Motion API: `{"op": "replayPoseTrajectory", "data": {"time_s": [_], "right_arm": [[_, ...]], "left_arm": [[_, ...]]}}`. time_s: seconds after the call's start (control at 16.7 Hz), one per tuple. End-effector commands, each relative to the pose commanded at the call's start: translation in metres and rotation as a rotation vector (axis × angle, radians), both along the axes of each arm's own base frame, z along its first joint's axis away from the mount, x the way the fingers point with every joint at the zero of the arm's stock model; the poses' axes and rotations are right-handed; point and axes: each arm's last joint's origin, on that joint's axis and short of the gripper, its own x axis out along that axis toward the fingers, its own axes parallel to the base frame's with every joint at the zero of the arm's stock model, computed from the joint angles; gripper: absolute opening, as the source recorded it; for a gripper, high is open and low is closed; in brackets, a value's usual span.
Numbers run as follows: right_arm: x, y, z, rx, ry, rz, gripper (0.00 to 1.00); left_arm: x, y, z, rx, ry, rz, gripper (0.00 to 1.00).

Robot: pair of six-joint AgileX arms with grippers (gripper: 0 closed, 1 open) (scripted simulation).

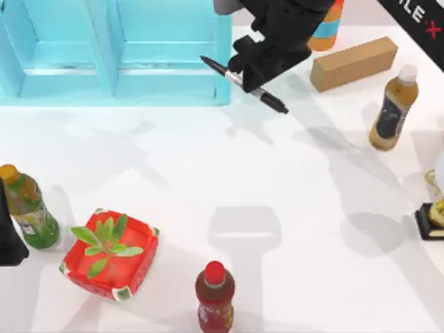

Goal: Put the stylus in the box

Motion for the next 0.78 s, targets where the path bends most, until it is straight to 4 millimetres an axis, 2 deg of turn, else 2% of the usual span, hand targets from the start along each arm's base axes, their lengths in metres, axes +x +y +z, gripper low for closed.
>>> {"op": "replayPoseTrajectory", "data": {"time_s": [0.18,0.36,0.6,0.78], "right_arm": [[0.014,-0.068,0.029,-0.008,0.035,-0.379,0.0],[0.021,-0.144,0.039,-0.056,0.123,-0.851,0.0],[0.018,-0.239,0.024,-0.197,0.255,-1.49,0.0],[0.004,-0.298,0.005,-0.359,0.31,-1.886,0.0]], "left_arm": [[0.0,0.0,0.0,0.0,0.0,0.0,1.0],[0.0,0.0,0.0,0.0,0.0,0.0,1.0],[0.0,0.0,0.0,0.0,0.0,0.0,1.0],[0.0,0.0,0.0,0.0,0.0,0.0,1.0]]}}
